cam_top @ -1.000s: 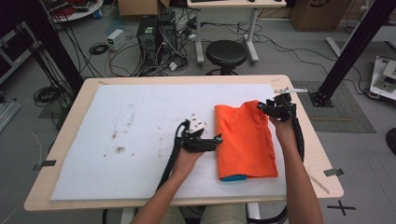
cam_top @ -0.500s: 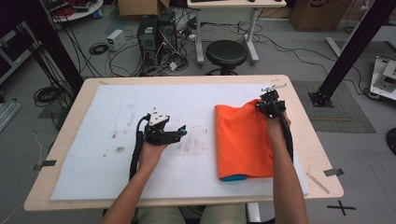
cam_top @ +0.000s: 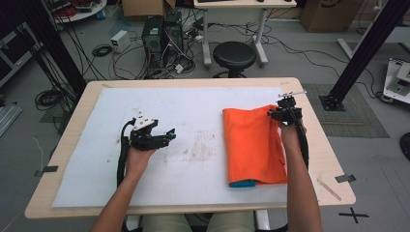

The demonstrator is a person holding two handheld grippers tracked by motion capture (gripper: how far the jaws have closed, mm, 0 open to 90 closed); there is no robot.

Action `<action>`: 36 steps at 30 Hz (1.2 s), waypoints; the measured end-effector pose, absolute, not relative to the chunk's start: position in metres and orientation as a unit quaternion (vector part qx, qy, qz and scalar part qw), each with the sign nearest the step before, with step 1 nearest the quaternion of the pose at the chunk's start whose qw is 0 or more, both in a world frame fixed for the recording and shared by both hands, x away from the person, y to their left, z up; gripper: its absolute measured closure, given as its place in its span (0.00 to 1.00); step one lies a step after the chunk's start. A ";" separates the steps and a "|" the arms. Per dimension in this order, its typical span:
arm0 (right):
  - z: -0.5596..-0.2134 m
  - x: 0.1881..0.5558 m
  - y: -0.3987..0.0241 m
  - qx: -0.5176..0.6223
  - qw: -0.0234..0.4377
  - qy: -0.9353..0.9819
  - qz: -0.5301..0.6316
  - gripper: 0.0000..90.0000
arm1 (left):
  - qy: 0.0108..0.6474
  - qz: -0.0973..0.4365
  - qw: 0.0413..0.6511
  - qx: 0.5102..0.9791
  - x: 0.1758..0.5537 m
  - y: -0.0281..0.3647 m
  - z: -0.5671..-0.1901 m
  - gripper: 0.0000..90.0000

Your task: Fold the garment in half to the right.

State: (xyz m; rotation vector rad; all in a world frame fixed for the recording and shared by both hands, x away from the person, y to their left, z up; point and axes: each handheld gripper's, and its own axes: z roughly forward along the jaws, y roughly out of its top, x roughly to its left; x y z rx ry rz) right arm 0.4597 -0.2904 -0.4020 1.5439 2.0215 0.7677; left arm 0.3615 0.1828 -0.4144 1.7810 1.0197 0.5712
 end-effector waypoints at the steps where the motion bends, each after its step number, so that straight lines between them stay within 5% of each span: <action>1: -0.399 0.455 -0.290 0.557 0.244 0.742 0.283 0.73 | 0.419 0.235 0.486 0.730 0.359 0.184 -0.416 0.25; 24: -0.404 0.363 -0.298 0.515 0.217 0.774 0.296 0.76 | 0.421 0.232 0.494 0.724 0.338 0.219 -0.436 0.25; 36: -0.416 0.351 -0.293 0.513 0.197 0.787 0.280 0.77 | 0.422 0.226 0.495 0.725 0.338 0.214 -0.438 0.25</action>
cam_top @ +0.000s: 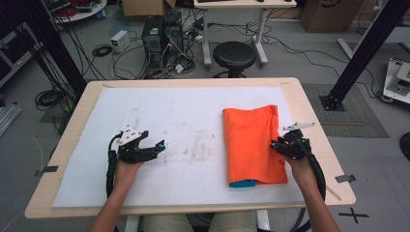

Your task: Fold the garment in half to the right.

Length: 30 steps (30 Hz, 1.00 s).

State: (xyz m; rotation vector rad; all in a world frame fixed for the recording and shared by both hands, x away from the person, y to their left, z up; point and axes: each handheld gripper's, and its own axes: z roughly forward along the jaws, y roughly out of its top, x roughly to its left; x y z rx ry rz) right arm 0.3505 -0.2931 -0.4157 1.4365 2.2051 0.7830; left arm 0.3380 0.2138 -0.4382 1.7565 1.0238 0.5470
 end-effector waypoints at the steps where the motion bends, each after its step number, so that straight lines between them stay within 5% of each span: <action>1: -0.417 0.351 -0.294 0.514 0.191 0.787 0.283 0.84 | 0.423 0.227 0.493 0.725 0.338 0.214 -0.438 0.25; 4: -0.419 0.349 -0.296 0.511 0.183 0.791 0.284 0.98 | 0.426 0.224 0.492 0.725 0.338 0.214 -0.440 0.25; 15: -0.409 0.341 -0.321 0.532 0.207 0.773 0.279 0.99 | 0.432 0.222 0.490 0.724 0.339 0.214 -0.441 0.25; 19: -0.411 0.337 -0.321 0.533 0.199 0.767 0.297 0.82 | 0.432 0.222 0.490 0.724 0.339 0.214 -0.442 0.25; 30: -0.403 0.304 -0.311 0.500 0.213 0.789 0.285 0.74 | 0.433 0.220 0.486 0.727 0.339 0.213 -0.442 0.25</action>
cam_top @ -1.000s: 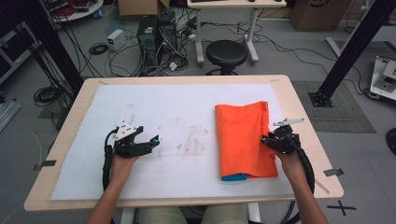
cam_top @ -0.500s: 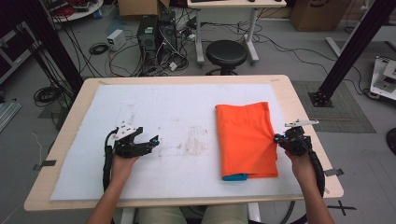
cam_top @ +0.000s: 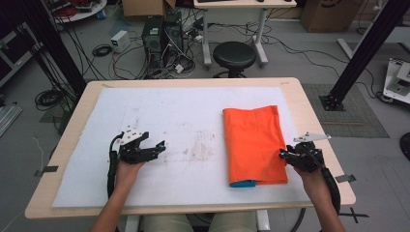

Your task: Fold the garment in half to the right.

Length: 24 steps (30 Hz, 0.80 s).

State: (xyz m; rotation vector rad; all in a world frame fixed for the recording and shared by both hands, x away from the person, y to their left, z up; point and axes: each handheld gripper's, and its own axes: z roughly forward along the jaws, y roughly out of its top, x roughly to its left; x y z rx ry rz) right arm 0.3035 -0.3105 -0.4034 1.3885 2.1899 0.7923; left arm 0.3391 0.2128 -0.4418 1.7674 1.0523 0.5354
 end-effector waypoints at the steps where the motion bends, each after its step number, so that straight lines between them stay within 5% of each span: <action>1: -0.403 0.300 -0.311 0.505 0.210 0.786 0.288 0.74 | 0.433 0.220 0.487 0.726 0.339 0.213 -0.442 0.25; 7: -0.415 0.287 -0.309 0.511 0.174 0.792 0.287 0.76 | 0.432 0.217 0.485 0.729 0.340 0.210 -0.443 0.25; 13: -0.423 0.287 -0.310 0.510 0.168 0.799 0.269 0.95 | 0.431 0.216 0.484 0.730 0.341 0.209 -0.444 0.25; 24: -0.411 0.287 -0.327 0.538 0.176 0.795 0.218 0.93 | 0.432 0.216 0.483 0.731 0.341 0.209 -0.444 0.25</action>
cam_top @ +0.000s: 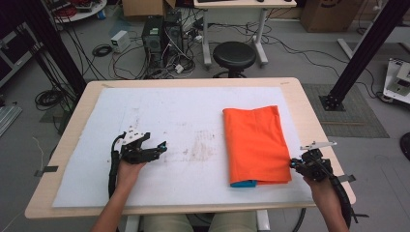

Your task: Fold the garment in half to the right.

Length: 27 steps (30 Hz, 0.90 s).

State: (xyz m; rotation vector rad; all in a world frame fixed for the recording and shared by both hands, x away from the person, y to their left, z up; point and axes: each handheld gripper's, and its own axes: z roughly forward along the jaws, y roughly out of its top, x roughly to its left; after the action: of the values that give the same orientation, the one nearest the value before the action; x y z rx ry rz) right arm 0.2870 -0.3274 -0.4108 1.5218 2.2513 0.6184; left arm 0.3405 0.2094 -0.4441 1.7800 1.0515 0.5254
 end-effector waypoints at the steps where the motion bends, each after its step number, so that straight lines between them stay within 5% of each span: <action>1: -0.412 0.288 -0.329 0.539 0.171 0.793 0.226 0.88 | 0.432 0.216 0.483 0.730 0.341 0.209 -0.444 0.25; 7: -0.400 0.290 -0.327 0.532 0.194 0.776 0.278 0.75 | 0.430 0.215 0.482 0.732 0.341 0.209 -0.444 0.25; 11: -0.395 0.300 -0.320 0.522 0.208 0.763 0.318 0.56 | 0.430 0.215 0.483 0.732 0.341 0.209 -0.444 0.25; 20: -0.413 0.348 -0.296 0.506 0.188 0.763 0.356 0.53 | 0.430 0.214 0.484 0.732 0.341 0.209 -0.444 0.25; 27: -0.432 0.368 -0.291 0.535 0.214 0.774 0.263 0.58 | 0.432 0.215 0.482 0.731 0.340 0.211 -0.445 0.25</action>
State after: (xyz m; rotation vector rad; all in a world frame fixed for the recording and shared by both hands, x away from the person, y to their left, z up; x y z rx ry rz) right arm 0.3675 -0.2909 -0.4323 1.4840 2.1479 0.7307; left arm 0.3401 0.2113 -0.4446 1.7822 1.0536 0.5246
